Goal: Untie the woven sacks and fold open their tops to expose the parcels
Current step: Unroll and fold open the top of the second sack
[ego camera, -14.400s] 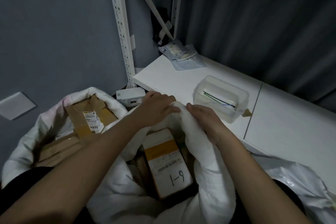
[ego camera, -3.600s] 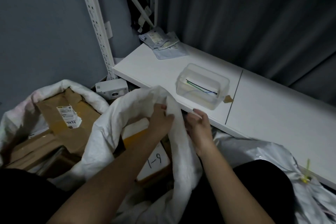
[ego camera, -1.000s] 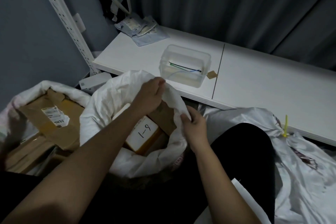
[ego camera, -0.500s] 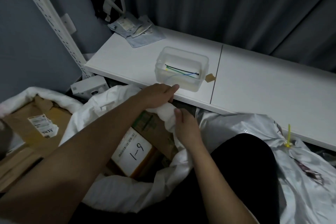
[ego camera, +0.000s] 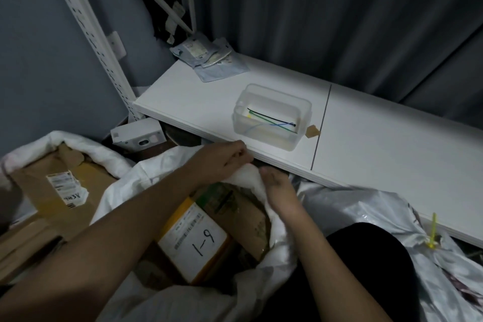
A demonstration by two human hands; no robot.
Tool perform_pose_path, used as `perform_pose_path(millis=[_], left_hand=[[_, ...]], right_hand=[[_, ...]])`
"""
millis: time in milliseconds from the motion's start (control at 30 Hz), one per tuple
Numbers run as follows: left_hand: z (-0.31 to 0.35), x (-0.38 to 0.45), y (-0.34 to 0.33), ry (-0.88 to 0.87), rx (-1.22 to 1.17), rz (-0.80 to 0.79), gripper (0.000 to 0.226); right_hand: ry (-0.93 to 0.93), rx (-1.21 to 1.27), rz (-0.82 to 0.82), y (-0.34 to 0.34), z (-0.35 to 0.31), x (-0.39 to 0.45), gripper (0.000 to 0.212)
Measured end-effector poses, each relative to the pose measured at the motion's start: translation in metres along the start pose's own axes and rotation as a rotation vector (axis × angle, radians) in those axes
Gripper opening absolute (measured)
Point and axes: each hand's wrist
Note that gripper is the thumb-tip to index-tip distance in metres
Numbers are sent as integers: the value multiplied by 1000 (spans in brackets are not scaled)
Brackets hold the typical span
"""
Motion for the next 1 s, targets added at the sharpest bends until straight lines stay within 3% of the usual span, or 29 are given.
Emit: perform_pose_path(millis=[67,133,200,233,267,333,400,467,533,667,800,900,1000], left_hand=[[-16,-8,9,-108,210,-58,66],[-28,-16,15,-82,196,-119,79],[-30,-18,17,15,66,-153,81],[-28,-16,16,68,20,-170,73],[-26,-13,15,113,-30,-177,61],[-21,-5,18,139,-109,-193,40],[-23,-5,28,151,-106,-232,53],[-36,-15,36,161,35,-199,69],[-50,-29,38,237,110,-151,71],[-56,-37,39,398,-78,-195,57],[-47,-28,58,453,-226,-254,37],[-46,-26,60,483,-270,-224,24],[-37,-26,65,498,-339,-246,23]], right_hand=[[-175,270,-36,7,-5,5,24],[-238,329,9,8,-9,7,37],[-51,-214,-1,10,-10,8,33],[121,-492,7,9,-8,7,28],[285,-607,-11,5,-7,6,27],[406,-575,-145,-2,-5,8,36],[393,-466,-181,-5,-3,17,32],[367,-323,-114,-3,0,25,20],[348,-256,-70,0,6,29,13],[289,-362,-50,7,14,29,23],[212,-409,-88,25,5,31,11],[372,-669,-117,24,-14,29,19],[504,-746,-222,7,-39,24,48]])
Point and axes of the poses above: each hand's wrist, its own x-axis towards the middle knuckle, its own y-axis out of the back of the hand, z = x × y, and after that the axes turned 2 degrees about -x, right-handed
